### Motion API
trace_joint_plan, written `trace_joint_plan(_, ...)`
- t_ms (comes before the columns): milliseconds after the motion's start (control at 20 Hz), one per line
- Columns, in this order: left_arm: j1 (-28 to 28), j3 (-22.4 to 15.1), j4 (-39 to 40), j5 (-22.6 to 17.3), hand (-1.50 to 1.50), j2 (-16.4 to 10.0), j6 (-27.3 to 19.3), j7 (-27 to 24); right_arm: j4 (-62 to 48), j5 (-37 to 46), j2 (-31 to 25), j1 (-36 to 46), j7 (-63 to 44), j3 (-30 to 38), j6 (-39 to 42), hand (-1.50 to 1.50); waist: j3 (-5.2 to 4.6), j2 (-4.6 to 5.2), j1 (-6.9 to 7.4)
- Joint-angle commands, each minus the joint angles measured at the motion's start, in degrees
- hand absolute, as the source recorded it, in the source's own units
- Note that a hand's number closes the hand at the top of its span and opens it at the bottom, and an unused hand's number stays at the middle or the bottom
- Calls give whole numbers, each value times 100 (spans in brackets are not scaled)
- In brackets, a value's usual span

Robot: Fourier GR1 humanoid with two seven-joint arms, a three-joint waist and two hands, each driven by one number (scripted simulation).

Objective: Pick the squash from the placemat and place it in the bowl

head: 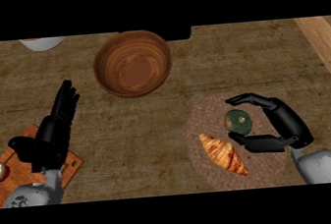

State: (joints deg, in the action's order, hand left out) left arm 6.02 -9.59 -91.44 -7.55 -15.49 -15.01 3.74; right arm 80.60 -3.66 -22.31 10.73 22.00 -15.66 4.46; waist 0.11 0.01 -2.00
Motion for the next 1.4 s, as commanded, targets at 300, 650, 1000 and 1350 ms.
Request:
trace_joint_plan(300, 232, -243, 343, 221, 0, 428, 111, 57, 1046, -111, -171, -1516, 1955, 614, 81, -150, -13, -10, 134)
trace_joint_plan(650, 128, -156, 498, 235, 0, 453, 298, -181, 2022, 141, -770, -1232, -208, 1026, -132, -150, -18, -9, 159)
trace_joint_plan(1000, 432, -97, 720, 388, 0, 600, 242, -174, 1792, 406, -1094, -666, -1689, 762, 435, -150, -16, 11, 200)
trace_joint_plan(1350, 498, -7, 429, 362, 0, 590, 355, 169, 1595, 943, -1065, -562, -2498, 387, 819, -150, -12, 2, 201)
